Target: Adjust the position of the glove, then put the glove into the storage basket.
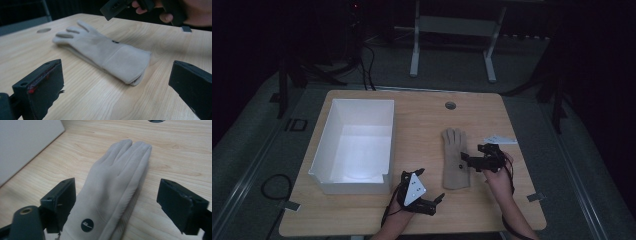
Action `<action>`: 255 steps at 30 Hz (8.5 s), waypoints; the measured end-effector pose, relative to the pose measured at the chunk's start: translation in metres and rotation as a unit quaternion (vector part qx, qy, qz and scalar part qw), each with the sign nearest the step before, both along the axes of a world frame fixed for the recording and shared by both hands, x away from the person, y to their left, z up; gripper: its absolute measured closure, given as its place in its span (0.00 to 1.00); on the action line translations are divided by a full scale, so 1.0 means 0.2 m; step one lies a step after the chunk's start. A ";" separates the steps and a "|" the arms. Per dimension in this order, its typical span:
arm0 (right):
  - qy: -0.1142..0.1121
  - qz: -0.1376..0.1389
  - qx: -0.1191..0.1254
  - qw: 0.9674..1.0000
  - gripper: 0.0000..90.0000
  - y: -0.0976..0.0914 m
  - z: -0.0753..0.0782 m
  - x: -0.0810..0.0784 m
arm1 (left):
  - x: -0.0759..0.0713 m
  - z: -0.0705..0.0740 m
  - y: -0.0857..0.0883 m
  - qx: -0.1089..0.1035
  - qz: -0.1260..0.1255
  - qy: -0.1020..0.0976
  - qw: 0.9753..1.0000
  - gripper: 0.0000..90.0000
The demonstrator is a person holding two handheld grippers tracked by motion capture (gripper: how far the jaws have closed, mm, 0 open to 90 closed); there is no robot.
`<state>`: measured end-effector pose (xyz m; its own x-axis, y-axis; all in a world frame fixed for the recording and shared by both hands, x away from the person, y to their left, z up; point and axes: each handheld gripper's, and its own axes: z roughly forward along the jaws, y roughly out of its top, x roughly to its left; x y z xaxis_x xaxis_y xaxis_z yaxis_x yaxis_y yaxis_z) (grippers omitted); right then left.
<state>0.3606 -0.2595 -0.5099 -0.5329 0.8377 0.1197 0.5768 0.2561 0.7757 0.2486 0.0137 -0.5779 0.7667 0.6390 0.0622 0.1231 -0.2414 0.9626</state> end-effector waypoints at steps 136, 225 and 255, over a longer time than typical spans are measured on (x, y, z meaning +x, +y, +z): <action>0.023 0.210 0.132 0.969 0.75 1.07 0.71 0.35 | 0.14 0.86 0.63 0.183 -0.051 0.117 0.975 0.91; 0.055 0.274 0.025 0.960 0.20 1.13 0.54 0.28 | 0.11 0.78 0.69 0.076 0.016 0.154 0.985 0.36; 0.046 0.227 0.001 0.973 0.16 0.48 0.34 0.20 | 0.11 0.62 0.12 0.059 -0.106 0.156 0.980 0.14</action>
<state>0.4012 -0.1637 -0.4412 -0.8345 0.5188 0.1855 0.4721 0.4998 0.7262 0.2710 0.0377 -0.4531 0.8747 0.4660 -0.1333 0.3426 -0.4001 0.8500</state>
